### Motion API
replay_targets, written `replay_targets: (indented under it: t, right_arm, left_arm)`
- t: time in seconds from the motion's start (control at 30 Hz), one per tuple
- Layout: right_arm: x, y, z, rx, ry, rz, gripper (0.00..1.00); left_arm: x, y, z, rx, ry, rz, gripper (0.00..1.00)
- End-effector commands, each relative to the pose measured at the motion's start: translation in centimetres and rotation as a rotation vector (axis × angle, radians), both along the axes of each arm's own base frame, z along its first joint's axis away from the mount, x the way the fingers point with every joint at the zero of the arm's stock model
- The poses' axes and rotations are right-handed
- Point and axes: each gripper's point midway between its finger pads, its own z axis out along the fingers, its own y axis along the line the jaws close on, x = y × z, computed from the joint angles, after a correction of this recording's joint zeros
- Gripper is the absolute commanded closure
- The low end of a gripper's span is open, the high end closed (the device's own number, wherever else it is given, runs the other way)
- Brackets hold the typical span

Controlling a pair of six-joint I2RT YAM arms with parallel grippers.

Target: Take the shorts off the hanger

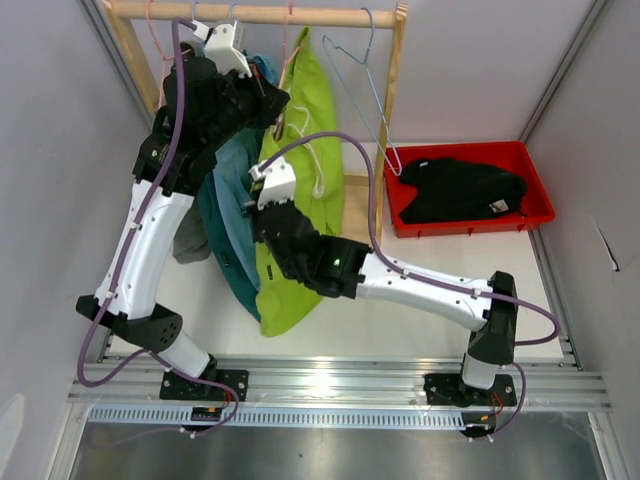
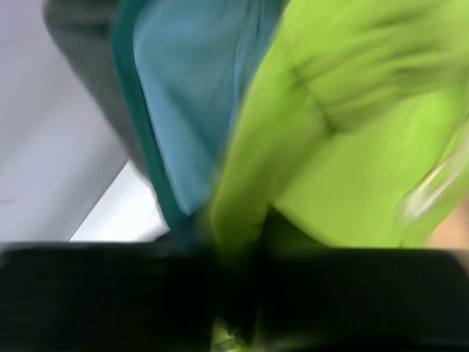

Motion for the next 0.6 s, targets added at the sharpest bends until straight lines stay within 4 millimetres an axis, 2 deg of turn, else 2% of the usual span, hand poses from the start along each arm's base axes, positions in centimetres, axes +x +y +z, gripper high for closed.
replay_targets:
  t: [0.0, 0.03, 0.07, 0.13, 0.17, 0.23, 0.27, 0.3, 0.4, 0.57]
  right_arm:
    - [-3.0, -0.7, -2.9, -0.001, 0.074, -0.032, 1.0]
    - [-3.8, -0.6, -3.3, -0.007, 0.077, -0.023, 1.0]
    - [-5.6, -0.1, -4.3, -0.028, 0.087, 0.006, 1.0]
    - [-7.3, -0.3, -4.8, -0.048, 0.09, 0.012, 1.0]
    - [-9.0, 0.1, -5.2, -0.052, 0.1, 0.036, 1.0]
    - [-10.4, -0.4, -5.6, -0.074, 0.1, 0.031, 1.0]
    - [-11.0, -0.4, -5.7, -0.076, 0.102, 0.031, 1.0]
    - [-12.1, -0.5, -6.0, -0.073, 0.107, 0.031, 1.0]
    - [-13.7, -0.9, -6.5, -0.062, 0.136, 0.046, 1.0]
    - [-15.3, -1.2, -7.7, -0.081, 0.15, 0.057, 1.0]
  left_arm:
    - [-1.8, 0.8, 6.2, -0.092, -0.169, -0.012, 1.0]
    - [-1.6, 0.8, 6.1, -0.087, -0.168, -0.006, 1.0]
    - [-1.6, 0.8, 6.5, -0.091, -0.18, -0.003, 1.0]
    - [-1.3, 1.1, 7.3, -0.089, -0.204, 0.012, 1.0]
    - [-1.0, 1.1, 7.2, -0.083, -0.203, 0.016, 1.0]
    - [0.2, 0.9, 6.4, -0.066, -0.181, 0.03, 1.0]
    - [-0.2, 1.2, 7.8, -0.076, -0.213, 0.034, 1.0]
    - [0.1, 1.3, 7.9, -0.074, -0.216, 0.037, 1.0]
    - [0.7, 1.4, 8.4, -0.074, -0.238, 0.047, 1.0]
    - [2.3, 2.2, 7.8, -0.073, -0.222, 0.095, 1.0]
